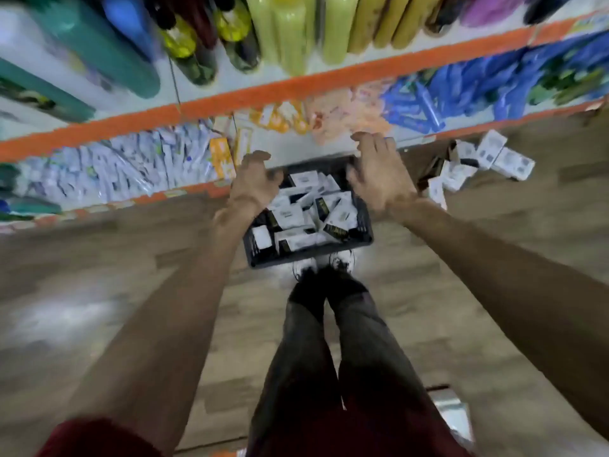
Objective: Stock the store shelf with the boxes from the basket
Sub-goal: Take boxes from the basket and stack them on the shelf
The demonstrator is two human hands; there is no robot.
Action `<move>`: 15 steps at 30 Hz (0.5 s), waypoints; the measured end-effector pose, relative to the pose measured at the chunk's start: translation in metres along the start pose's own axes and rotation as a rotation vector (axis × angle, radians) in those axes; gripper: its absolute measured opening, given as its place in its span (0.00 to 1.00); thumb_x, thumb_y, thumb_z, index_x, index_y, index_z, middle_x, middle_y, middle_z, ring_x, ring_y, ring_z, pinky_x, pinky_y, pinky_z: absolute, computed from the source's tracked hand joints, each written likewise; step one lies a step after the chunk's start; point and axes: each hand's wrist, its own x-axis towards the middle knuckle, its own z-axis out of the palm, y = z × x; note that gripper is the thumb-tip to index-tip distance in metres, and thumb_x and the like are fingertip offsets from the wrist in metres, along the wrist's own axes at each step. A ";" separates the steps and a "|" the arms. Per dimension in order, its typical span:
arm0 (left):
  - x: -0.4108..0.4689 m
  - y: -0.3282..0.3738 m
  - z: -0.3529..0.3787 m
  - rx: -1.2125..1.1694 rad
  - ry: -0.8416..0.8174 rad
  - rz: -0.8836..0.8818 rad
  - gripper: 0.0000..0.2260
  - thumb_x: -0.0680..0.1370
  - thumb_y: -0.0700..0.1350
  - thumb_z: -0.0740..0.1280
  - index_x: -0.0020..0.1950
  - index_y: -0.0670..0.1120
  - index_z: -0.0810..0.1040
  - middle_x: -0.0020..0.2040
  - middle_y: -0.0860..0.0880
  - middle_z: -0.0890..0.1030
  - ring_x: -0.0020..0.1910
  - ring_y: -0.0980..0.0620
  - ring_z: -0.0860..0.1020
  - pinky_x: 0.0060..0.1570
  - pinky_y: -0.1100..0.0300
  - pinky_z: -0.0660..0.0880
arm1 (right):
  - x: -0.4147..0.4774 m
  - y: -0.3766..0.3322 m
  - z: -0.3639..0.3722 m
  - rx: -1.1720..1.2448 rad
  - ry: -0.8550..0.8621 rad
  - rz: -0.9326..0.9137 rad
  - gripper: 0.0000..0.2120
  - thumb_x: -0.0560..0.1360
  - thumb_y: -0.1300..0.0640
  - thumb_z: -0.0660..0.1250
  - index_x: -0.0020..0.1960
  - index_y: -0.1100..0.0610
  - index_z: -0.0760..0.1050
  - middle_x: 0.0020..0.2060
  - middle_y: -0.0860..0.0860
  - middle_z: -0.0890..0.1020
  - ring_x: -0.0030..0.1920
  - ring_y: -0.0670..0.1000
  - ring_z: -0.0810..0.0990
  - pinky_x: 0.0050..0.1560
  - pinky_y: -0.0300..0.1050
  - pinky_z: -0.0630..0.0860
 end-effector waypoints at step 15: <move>0.180 -0.182 0.292 0.351 -0.120 -0.065 0.32 0.76 0.39 0.68 0.74 0.39 0.56 0.76 0.37 0.51 0.75 0.36 0.53 0.69 0.47 0.64 | 0.071 0.155 0.382 0.288 -0.558 0.509 0.35 0.79 0.47 0.64 0.76 0.62 0.52 0.73 0.61 0.60 0.71 0.63 0.64 0.66 0.59 0.67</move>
